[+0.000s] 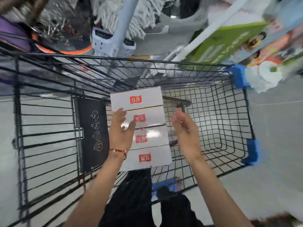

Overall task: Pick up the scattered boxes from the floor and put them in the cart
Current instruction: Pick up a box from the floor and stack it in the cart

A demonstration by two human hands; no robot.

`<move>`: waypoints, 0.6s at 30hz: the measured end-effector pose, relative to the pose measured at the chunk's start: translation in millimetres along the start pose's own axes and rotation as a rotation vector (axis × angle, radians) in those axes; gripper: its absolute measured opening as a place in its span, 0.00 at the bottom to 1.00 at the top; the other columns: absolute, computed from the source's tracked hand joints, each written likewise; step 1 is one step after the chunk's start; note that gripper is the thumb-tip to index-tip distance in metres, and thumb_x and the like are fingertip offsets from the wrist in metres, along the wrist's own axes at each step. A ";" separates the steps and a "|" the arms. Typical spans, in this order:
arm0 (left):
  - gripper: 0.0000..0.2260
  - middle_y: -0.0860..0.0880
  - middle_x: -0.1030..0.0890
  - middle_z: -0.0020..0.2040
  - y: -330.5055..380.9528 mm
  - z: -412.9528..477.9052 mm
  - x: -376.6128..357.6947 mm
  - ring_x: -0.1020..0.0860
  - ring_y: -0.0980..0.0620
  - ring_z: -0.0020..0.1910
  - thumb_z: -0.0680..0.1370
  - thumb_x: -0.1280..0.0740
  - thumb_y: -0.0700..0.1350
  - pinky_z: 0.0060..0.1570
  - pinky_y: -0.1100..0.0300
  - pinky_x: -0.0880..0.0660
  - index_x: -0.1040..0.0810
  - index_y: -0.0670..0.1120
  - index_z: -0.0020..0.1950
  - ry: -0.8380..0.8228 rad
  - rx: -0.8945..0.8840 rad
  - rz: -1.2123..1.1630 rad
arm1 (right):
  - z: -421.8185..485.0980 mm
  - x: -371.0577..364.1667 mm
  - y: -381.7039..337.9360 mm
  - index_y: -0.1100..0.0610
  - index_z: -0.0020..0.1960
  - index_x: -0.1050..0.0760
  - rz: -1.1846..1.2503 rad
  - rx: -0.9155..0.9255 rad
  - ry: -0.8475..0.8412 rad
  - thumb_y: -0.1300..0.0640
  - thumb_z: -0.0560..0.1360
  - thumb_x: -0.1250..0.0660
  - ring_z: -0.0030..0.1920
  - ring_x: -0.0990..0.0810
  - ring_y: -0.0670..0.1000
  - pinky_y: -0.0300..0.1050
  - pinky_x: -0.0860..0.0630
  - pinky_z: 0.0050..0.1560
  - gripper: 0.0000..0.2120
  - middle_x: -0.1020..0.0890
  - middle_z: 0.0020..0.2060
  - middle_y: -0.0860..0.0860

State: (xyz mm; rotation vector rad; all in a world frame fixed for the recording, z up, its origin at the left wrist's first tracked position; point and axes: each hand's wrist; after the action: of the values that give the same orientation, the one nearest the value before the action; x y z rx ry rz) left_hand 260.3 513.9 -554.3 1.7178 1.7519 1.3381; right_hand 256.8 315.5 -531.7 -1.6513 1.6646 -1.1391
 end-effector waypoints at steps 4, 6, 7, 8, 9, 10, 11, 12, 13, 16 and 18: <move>0.19 0.54 0.21 0.58 28.7 -60.5 -17.4 0.21 0.58 0.54 0.79 0.32 0.36 0.62 0.51 0.23 0.28 0.46 0.69 -0.063 -0.099 -0.015 | -53.2 43.5 1.1 0.52 0.65 0.20 0.088 0.066 0.045 0.55 0.83 0.33 0.62 0.20 0.42 0.37 0.25 0.64 0.11 0.16 0.60 0.43; 0.17 0.51 0.20 0.60 37.7 -94.6 -30.4 0.20 0.55 0.53 0.80 0.32 0.37 0.59 0.49 0.21 0.27 0.46 0.68 -0.120 -0.151 0.006 | -81.5 68.3 5.8 0.50 0.62 0.19 0.160 0.094 0.089 0.56 0.83 0.32 0.61 0.18 0.46 0.43 0.23 0.66 0.09 0.15 0.57 0.44; 0.16 0.50 0.19 0.61 42.2 -113.3 -38.7 0.19 0.53 0.54 0.80 0.32 0.37 0.59 0.48 0.21 0.26 0.46 0.67 -0.155 -0.184 0.024 | -95.6 81.8 10.0 0.49 0.61 0.19 0.205 0.096 0.122 0.56 0.82 0.31 0.61 0.18 0.48 0.45 0.23 0.66 0.09 0.15 0.56 0.45; 0.15 0.51 0.19 0.60 44.9 -131.4 -46.7 0.19 0.52 0.54 0.80 0.32 0.38 0.60 0.48 0.22 0.24 0.48 0.66 -0.184 -0.214 0.038 | -109.4 94.8 13.7 0.49 0.61 0.18 0.244 0.091 0.152 0.55 0.82 0.30 0.60 0.18 0.48 0.47 0.23 0.67 0.09 0.15 0.56 0.46; 0.14 0.53 0.19 0.59 47.9 -150.0 -55.2 0.19 0.52 0.55 0.79 0.32 0.40 0.61 0.50 0.23 0.23 0.51 0.63 -0.214 -0.245 0.053 | -122.4 108.4 18.3 0.50 0.62 0.19 0.275 0.080 0.181 0.55 0.82 0.30 0.60 0.17 0.49 0.47 0.23 0.67 0.09 0.15 0.56 0.47; 0.13 0.54 0.18 0.58 50.3 -168.9 -64.6 0.19 0.52 0.55 0.79 0.32 0.40 0.61 0.54 0.24 0.22 0.54 0.60 -0.251 -0.277 0.062 | -136.0 122.4 23.9 0.51 0.62 0.19 0.304 0.071 0.212 0.55 0.81 0.30 0.60 0.17 0.50 0.48 0.22 0.67 0.10 0.15 0.55 0.49; 0.14 0.54 0.18 0.58 53.1 -187.6 -74.4 0.19 0.52 0.56 0.79 0.32 0.38 0.60 0.58 0.25 0.22 0.55 0.58 -0.294 -0.301 0.068 | -149.2 136.0 30.1 0.52 0.62 0.19 0.333 0.063 0.245 0.56 0.81 0.30 0.59 0.16 0.51 0.50 0.22 0.67 0.10 0.14 0.55 0.50; 0.14 0.53 0.18 0.58 55.6 -205.2 -84.0 0.19 0.55 0.56 0.78 0.33 0.36 0.59 0.61 0.25 0.22 0.54 0.58 -0.337 -0.328 0.067 | -162.4 149.5 35.7 0.52 0.61 0.18 0.359 0.056 0.276 0.56 0.81 0.29 0.59 0.16 0.51 0.51 0.22 0.66 0.10 0.14 0.54 0.51; 0.15 0.51 0.18 0.58 57.3 -221.9 -93.1 0.20 0.59 0.55 0.78 0.33 0.35 0.58 0.62 0.24 0.22 0.53 0.58 -0.377 -0.356 0.070 | -175.2 163.2 41.5 0.52 0.60 0.18 0.384 0.053 0.300 0.57 0.81 0.29 0.58 0.16 0.51 0.51 0.22 0.66 0.09 0.14 0.53 0.51; 0.15 0.50 0.17 0.57 60.1 -266.9 -122.0 0.20 0.66 0.51 0.78 0.32 0.34 0.59 0.59 0.24 0.22 0.52 0.57 -0.496 -0.416 0.074 | -211.3 204.8 59.6 0.52 0.58 0.18 0.433 0.044 0.388 0.59 0.80 0.29 0.56 0.16 0.50 0.49 0.22 0.64 0.08 0.13 0.51 0.50; 0.16 0.50 0.17 0.55 62.0 -292.7 -144.4 0.19 0.62 0.53 0.77 0.32 0.32 0.61 0.57 0.24 0.22 0.54 0.54 -0.564 -0.446 0.075 | -233.5 233.2 69.6 0.54 0.59 0.18 0.473 0.044 0.449 0.61 0.80 0.30 0.52 0.16 0.49 0.47 0.22 0.62 0.08 0.14 0.49 0.49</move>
State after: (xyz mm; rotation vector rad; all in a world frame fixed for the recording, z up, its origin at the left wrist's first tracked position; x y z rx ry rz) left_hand 97.0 262.1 -411.9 1.6872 1.0024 1.0287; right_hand -2.9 126.8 -428.2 -0.9286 2.1362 -1.3393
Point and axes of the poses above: each hand's wrist, its own z-axis towards the middle knuckle, its own x-axis out of the back of the hand, y = z × x
